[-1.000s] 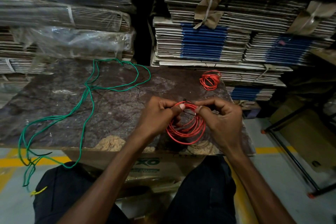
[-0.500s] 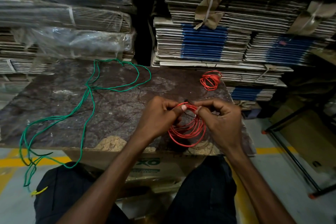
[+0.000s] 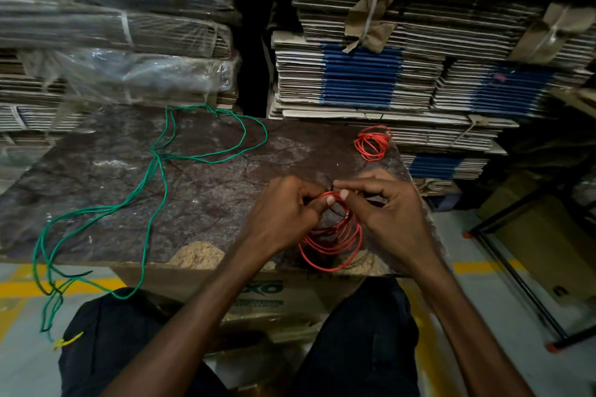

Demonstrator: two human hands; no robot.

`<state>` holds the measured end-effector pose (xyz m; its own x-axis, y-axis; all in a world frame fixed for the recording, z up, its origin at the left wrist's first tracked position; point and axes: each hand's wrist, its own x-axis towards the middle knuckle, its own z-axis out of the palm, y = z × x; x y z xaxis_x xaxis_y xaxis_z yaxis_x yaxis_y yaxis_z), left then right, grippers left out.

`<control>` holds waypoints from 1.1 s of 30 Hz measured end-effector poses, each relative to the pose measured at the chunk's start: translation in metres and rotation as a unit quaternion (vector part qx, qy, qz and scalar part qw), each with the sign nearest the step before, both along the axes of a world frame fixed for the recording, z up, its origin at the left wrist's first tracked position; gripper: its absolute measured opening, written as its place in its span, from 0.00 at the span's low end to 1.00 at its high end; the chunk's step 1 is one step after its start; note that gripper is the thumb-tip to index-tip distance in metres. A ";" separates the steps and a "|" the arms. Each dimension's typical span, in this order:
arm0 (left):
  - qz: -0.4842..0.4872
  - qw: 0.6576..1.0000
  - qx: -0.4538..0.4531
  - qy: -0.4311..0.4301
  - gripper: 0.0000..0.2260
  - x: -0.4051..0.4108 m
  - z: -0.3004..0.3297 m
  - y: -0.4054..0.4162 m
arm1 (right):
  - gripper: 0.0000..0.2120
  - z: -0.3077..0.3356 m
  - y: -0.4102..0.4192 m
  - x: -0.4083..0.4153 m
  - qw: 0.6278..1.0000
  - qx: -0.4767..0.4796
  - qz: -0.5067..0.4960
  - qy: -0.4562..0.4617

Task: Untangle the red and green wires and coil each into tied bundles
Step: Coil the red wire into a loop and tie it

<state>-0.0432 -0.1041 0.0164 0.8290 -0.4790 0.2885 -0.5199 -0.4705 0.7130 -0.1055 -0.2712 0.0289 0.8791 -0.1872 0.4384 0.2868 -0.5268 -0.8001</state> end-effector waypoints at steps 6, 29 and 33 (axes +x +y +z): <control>-0.007 0.999 0.017 -0.034 0.18 0.000 0.000 -0.001 | 0.06 0.016 -0.007 0.008 0.992 0.114 0.001 0.061; -0.026 0.995 0.033 -0.095 0.14 -0.001 -0.003 -0.003 | 0.07 0.021 0.002 0.027 0.990 0.044 0.050 0.124; -0.026 0.997 0.013 -0.076 0.13 -0.003 -0.004 -0.003 | 0.05 0.020 -0.001 0.030 0.994 0.049 0.018 0.099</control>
<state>-0.0460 -0.1071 0.0127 0.7506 -0.5285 0.3967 -0.6454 -0.4575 0.6117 -0.0751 -0.2725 0.0493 0.9533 -0.1877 0.2367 0.1351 -0.4359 -0.8898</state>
